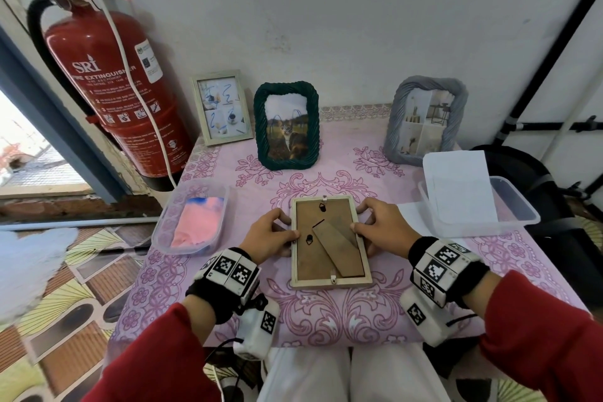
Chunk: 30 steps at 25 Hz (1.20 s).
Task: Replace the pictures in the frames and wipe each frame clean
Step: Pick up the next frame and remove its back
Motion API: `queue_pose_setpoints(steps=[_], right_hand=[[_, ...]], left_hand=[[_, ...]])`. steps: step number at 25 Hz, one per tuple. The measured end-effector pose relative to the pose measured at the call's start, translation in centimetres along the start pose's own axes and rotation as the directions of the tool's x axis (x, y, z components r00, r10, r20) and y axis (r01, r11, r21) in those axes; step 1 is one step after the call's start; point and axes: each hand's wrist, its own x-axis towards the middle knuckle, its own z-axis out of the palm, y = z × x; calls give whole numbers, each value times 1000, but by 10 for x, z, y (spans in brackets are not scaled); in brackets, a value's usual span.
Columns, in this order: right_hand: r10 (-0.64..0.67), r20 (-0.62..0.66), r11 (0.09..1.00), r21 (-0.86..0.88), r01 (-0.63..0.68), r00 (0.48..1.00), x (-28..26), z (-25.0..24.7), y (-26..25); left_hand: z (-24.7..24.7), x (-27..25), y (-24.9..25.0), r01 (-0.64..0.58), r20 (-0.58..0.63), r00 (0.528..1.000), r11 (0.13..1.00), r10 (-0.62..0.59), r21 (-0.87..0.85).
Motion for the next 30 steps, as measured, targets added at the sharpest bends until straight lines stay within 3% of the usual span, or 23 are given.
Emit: queue_pose_setpoints(steps=[12,16,19,21,23,26,28,30], right_hand=[[64,-1,992,111,-63,998,3,-1,2],[174,113,961,197,-194,978,4,-11,-1],[144,37,983,113,-147,989,13,-20,-8],[-16,-76,996,-94,9,997,21,-22,-15],[-167,-79,958,-250,142,983,27,-19,-26],[-245,53,905,-346,248,968,38,-10,-40],[-234,139,864,-425,271,962,44,-4,-45],[-221,162,824,-497,273,962,49,-1,-47]], left_hand=[[1,0,-3,10,-18,1000,998,-11,-68],[-1,-5,-2,11,25,1000,990,-7,-144],[-4,-11,2,-69,-35,997,996,71,55],[-2,-19,7,-267,-67,952,918,298,293],[3,-31,14,-481,128,873,788,471,384],[12,-43,15,-646,462,750,676,474,355],[15,-43,11,-702,554,694,603,460,378],[14,-40,8,-721,593,677,554,436,416]])
